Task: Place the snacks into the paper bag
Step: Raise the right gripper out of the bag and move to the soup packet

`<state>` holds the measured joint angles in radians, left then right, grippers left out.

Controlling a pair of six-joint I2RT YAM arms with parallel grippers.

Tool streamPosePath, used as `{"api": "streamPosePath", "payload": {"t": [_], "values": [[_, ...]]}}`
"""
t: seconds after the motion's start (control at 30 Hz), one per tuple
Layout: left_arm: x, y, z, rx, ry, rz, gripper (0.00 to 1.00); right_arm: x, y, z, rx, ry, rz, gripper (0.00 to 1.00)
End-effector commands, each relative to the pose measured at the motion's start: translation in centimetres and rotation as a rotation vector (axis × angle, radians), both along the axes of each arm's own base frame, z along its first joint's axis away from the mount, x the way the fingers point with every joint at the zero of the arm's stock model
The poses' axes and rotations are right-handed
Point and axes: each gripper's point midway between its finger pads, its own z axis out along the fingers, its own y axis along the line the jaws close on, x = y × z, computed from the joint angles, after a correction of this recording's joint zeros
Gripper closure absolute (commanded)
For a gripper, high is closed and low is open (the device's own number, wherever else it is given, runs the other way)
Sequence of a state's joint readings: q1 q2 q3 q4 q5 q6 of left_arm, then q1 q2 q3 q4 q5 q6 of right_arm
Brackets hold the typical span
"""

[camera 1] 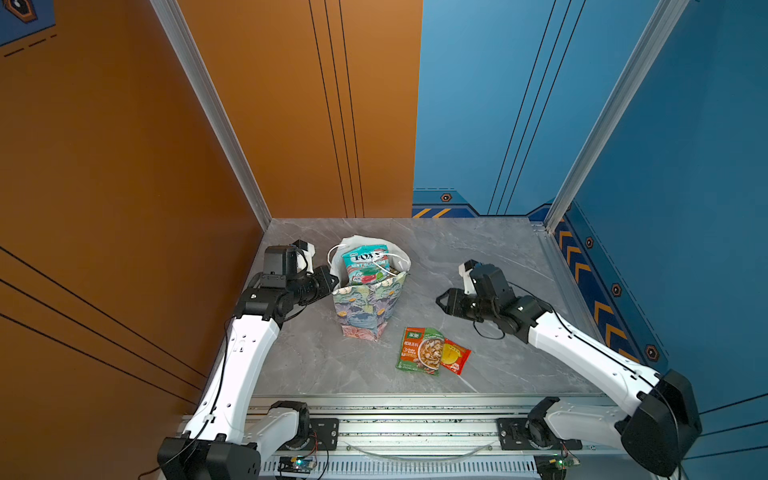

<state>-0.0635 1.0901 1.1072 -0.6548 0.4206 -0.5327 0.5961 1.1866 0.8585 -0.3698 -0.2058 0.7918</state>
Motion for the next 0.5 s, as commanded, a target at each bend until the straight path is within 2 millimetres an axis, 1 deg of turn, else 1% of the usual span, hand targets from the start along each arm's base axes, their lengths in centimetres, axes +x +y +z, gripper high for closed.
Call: {"api": "streamPosePath", "payload": {"t": [0.0, 0.1, 0.2, 0.37, 0.43, 0.47], "values": [[-0.1, -0.4, 2.2, -0.028, -0.075, -0.022, 1.0, -2.6, -1.7, -2.4, 0.056, 0.109, -0.117, 0.52], [0.0, -0.4, 2.3, -0.031, -0.074, -0.022, 1.0, -4.4, -2.7, -3.9, 0.068, 0.164, -0.158, 0.52], [-0.1, -0.4, 2.2, -0.031, -0.072, -0.022, 1.0, -5.9, -3.0, -5.0, 0.106, 0.204, -0.19, 0.52], [0.0, -0.4, 2.1, -0.029, -0.07, -0.02, 1.0, -8.1, -2.2, -7.3, 0.17, 0.286, -0.209, 0.52], [0.1, -0.5, 2.1, -0.033, -0.068, -0.023, 1.0, -9.1, -1.4, -7.9, 0.186, 0.308, -0.192, 0.52], [0.1, -0.5, 2.0, -0.033, -0.067, -0.024, 1.0, -9.3, -1.3, -8.2, 0.19, 0.316, -0.194, 0.52]]}}
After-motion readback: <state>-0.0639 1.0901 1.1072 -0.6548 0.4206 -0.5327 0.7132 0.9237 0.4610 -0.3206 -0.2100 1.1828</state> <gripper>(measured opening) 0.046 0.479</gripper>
